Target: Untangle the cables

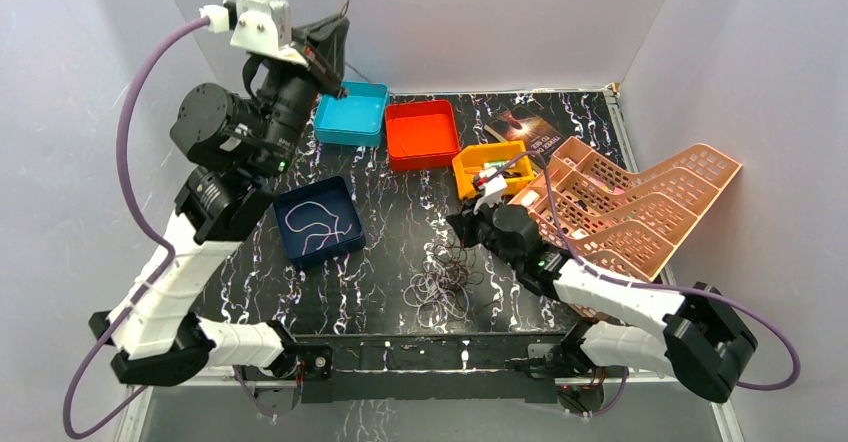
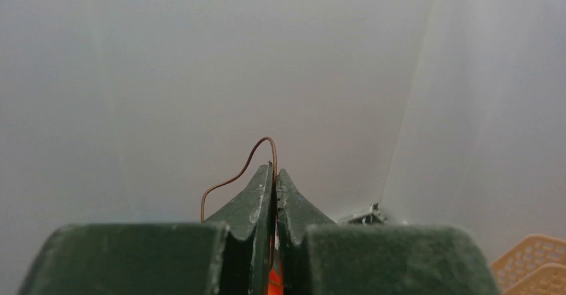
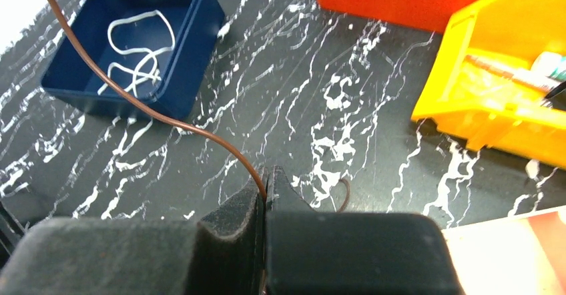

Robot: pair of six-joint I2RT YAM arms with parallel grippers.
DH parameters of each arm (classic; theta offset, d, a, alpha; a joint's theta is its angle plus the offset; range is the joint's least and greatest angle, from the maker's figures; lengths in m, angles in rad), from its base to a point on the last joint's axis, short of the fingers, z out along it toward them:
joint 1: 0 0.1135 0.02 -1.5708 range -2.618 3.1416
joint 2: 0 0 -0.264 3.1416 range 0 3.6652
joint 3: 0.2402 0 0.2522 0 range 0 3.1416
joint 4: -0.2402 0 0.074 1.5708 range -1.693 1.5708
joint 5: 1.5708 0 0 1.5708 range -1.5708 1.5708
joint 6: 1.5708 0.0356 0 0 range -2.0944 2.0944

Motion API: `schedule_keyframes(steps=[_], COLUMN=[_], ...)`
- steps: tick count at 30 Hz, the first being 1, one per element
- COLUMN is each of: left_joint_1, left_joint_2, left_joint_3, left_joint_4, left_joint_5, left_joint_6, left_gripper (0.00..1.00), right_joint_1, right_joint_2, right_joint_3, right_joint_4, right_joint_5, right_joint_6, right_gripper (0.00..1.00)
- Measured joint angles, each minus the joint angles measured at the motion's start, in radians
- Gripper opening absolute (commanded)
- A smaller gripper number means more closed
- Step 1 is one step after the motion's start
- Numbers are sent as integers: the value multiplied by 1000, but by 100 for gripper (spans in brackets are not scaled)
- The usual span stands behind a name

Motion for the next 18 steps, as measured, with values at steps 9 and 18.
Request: schedule_keyframes(steps=[9,18], left_joint_1=[0,1], left_joint_2=[-249,-356], left_joint_3=[-395,-690], left_joint_4=[-147,-296], left_joint_5=[-87,36], left_joint_6=[-159,-356], left_gripper=[0,0], right_joint_1=[-2,-8], right_joint_2=[-37,-45], right_joint_3=[286,440], right_joint_4=[-171,-239], right_joint_5=[65,36], right_joint_6=[8,61], right_gripper=[0,0])
